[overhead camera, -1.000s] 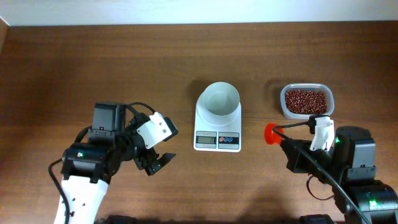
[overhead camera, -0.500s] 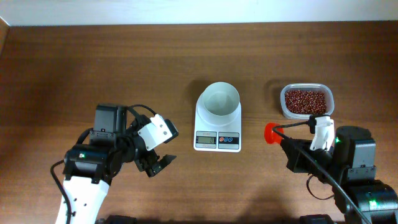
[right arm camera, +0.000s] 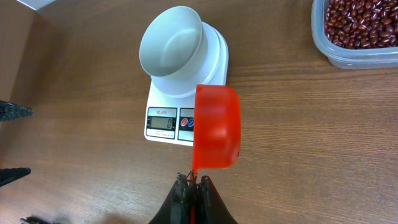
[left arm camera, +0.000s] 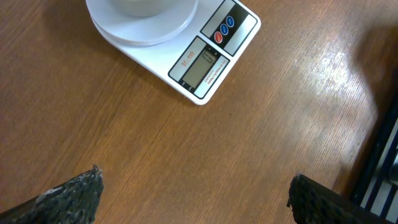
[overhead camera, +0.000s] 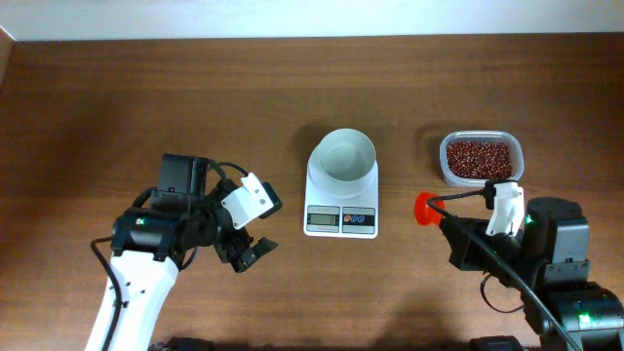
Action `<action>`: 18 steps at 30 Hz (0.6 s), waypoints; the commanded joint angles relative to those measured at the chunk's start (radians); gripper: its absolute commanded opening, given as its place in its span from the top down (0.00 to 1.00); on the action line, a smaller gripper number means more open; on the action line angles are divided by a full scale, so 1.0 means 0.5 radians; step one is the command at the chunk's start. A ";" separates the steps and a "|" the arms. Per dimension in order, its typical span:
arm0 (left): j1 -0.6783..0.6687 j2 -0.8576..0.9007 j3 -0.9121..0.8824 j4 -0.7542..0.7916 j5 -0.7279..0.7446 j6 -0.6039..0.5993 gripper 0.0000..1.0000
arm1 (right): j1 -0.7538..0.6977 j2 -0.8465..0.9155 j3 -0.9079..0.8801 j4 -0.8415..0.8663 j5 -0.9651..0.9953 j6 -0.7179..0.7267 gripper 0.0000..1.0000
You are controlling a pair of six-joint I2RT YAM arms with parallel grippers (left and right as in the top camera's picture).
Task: Scoop and weigh 50g on scale
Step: 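Retract the left gripper and reorient the scoop in the right gripper, then dip the scoop into the red beans tub with the right gripper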
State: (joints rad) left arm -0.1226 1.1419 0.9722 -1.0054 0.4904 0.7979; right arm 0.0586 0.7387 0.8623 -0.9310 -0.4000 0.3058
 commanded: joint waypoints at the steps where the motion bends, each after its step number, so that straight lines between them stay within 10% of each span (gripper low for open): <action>1: 0.009 0.003 -0.021 -0.005 0.039 0.037 0.01 | -0.015 -0.008 0.050 0.014 0.025 -0.027 0.96; 18: 0.010 0.003 -0.021 -0.004 0.050 0.038 0.01 | -0.015 -0.007 0.196 0.063 0.674 -0.180 0.96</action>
State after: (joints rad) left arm -0.1226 1.1419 0.9718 -1.0065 0.4946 0.7979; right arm 0.0586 0.7399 0.8940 -0.8982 -0.1802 0.2604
